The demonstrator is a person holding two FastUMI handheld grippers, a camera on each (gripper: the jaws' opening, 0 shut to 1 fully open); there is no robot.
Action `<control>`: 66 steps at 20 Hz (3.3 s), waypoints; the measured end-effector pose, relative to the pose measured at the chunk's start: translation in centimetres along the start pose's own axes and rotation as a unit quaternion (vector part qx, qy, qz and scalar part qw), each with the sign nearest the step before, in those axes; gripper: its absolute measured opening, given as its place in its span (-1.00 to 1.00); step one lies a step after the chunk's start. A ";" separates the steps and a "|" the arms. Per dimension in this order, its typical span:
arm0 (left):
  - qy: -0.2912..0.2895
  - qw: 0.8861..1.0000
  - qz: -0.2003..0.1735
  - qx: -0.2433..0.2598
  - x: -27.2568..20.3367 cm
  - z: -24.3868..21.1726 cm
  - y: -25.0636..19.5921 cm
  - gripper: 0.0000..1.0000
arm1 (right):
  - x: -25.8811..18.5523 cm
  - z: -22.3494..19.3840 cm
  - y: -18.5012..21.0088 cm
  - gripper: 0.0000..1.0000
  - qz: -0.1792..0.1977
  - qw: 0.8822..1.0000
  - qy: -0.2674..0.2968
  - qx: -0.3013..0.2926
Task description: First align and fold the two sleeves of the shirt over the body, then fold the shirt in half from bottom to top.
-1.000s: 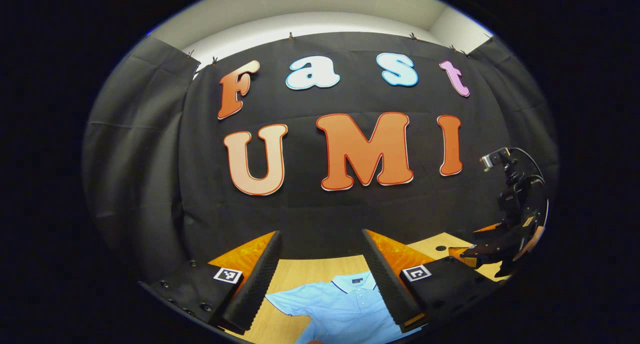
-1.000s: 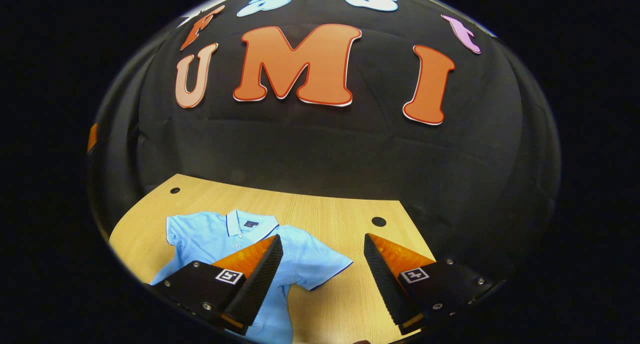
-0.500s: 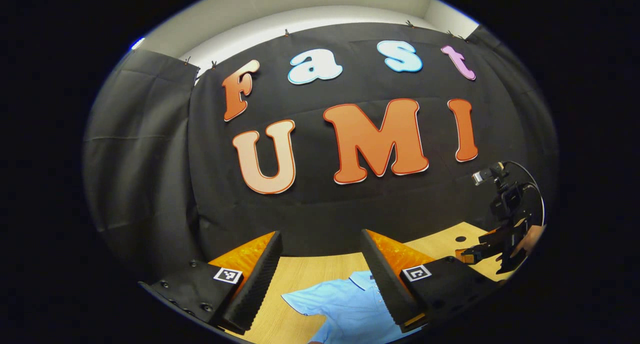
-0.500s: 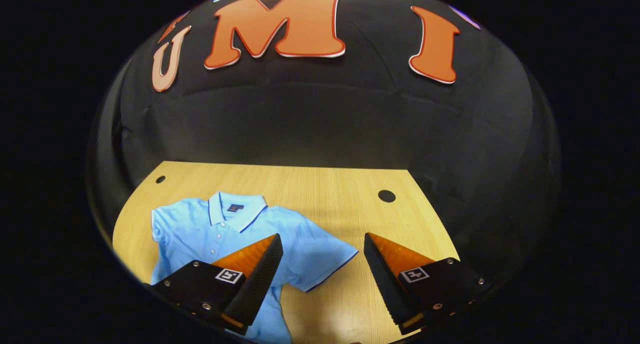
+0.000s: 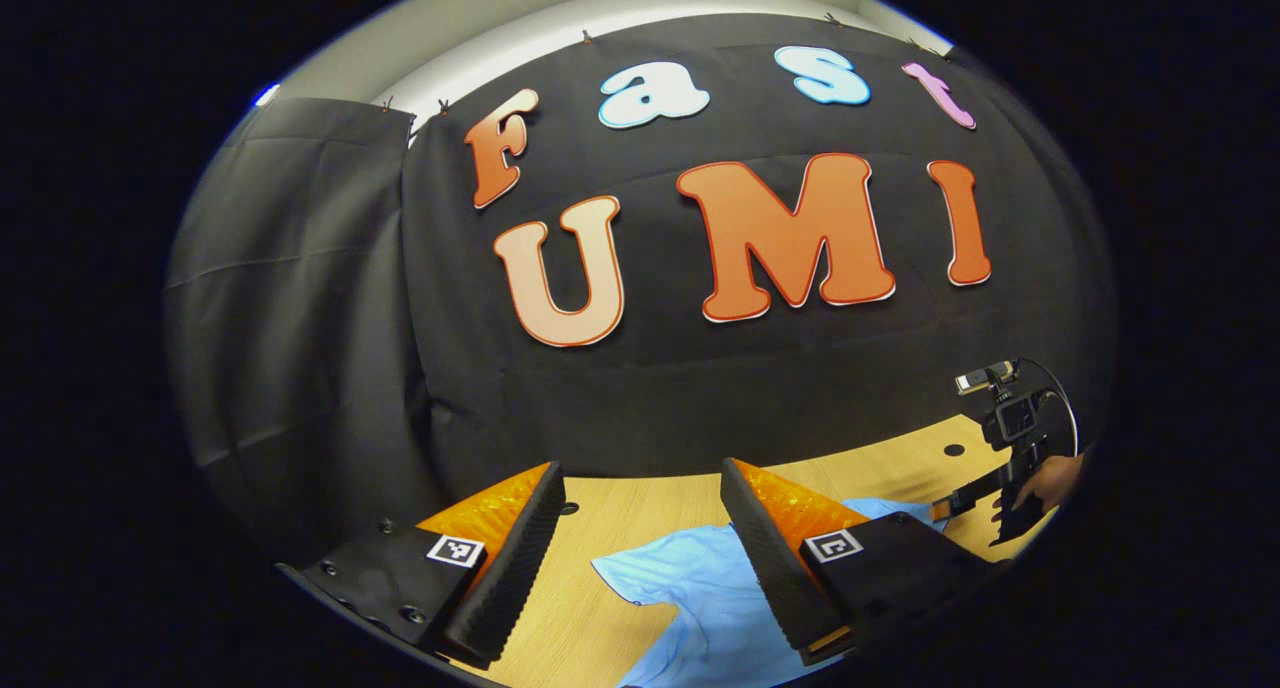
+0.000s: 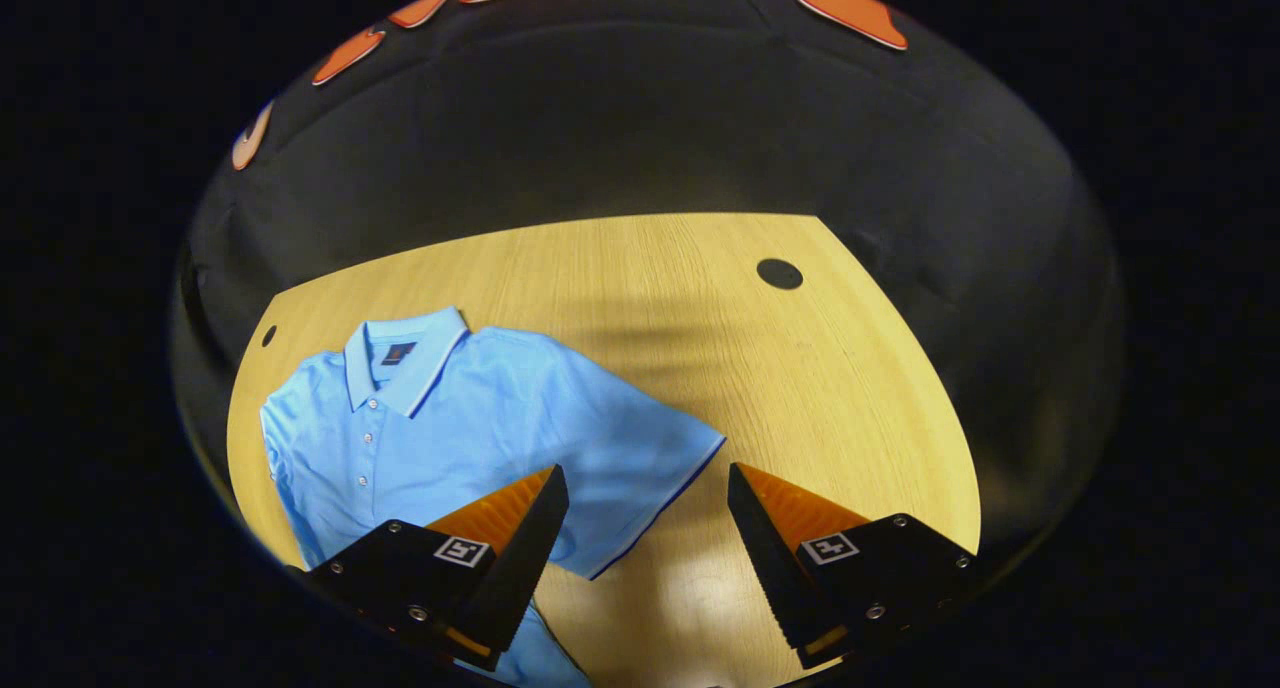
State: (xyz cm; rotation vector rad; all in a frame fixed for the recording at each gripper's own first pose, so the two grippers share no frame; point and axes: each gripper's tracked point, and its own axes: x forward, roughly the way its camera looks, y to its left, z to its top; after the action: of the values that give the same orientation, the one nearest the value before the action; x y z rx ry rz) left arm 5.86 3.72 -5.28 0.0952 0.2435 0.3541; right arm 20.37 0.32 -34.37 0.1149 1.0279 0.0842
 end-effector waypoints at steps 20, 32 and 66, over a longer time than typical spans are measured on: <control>0.006 0.999 0.017 0.026 -1.8 0.1 -0.8 1.00 | 4.9 -1.6 0.0 -0.41 -0.026 0.996 0.067 0.044; 0.005 0.999 0.025 0.029 -5.0 -0.2 -0.8 1.00 | 4.3 0.4 1.7 -0.98 0.041 0.993 0.036 0.101; 0.157 0.978 -0.070 -0.115 6.4 -14.9 5.8 1.00 | -6.5 4.6 17.3 0.67 0.147 0.986 -0.066 0.040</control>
State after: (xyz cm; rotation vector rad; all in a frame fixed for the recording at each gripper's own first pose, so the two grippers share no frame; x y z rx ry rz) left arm 5.98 12.19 -20.27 -0.2071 0.5179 0.2538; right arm 20.70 16.38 -24.18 0.3403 0.8762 0.3005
